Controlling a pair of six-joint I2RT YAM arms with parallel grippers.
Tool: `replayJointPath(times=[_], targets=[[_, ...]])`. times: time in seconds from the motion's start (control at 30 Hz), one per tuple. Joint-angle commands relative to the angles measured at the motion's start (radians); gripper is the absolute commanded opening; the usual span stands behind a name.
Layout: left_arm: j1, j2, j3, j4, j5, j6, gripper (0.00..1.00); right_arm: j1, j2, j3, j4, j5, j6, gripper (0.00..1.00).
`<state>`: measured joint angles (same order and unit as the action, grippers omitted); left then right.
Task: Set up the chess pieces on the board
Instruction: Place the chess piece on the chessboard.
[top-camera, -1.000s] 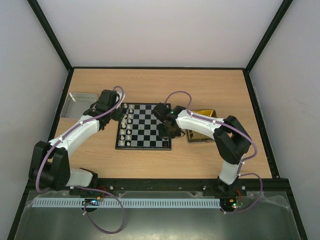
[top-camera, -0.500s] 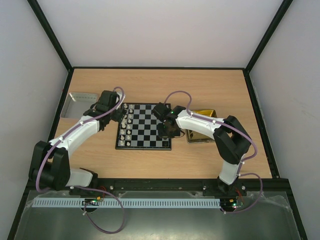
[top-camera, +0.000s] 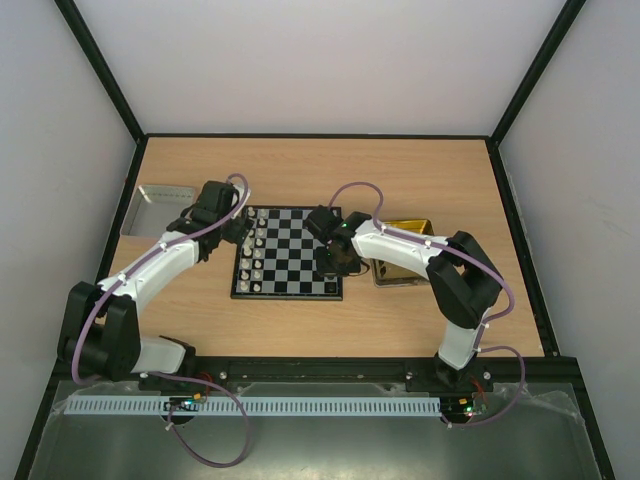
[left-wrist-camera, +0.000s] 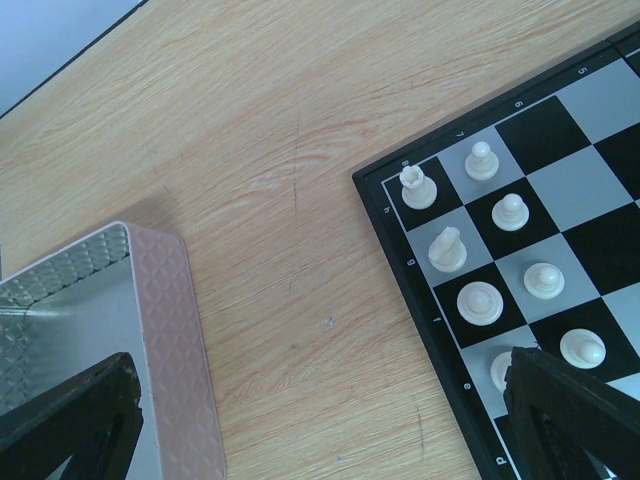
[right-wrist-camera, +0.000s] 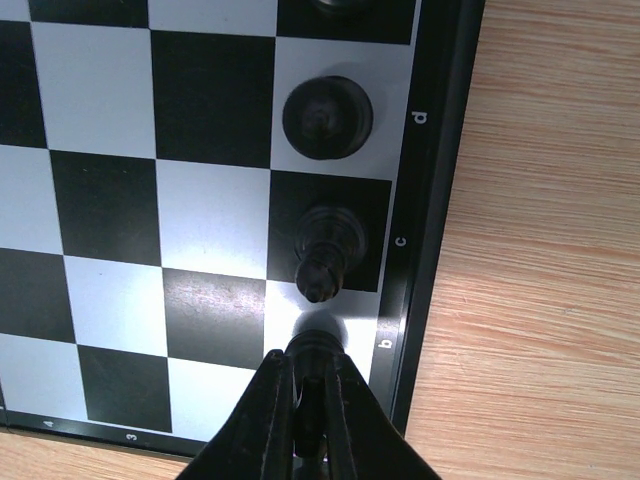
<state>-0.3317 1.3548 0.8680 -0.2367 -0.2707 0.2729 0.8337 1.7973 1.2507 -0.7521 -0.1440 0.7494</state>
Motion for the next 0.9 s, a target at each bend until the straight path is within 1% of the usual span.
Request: replayJointPath(times=[0.0, 0.87], targets=[[-0.003, -0.01, -0.007, 0.003, -0.004, 0.003, 0.99, 0.007, 0.003, -0.022, 0.004, 0.002, 0.012, 0.08], [-0.003, -0.007, -0.006, 0.005, -0.003, 0.003, 0.99, 0.007, 0.019, 0.006, -0.006, 0.024, 0.003, 0.08]])
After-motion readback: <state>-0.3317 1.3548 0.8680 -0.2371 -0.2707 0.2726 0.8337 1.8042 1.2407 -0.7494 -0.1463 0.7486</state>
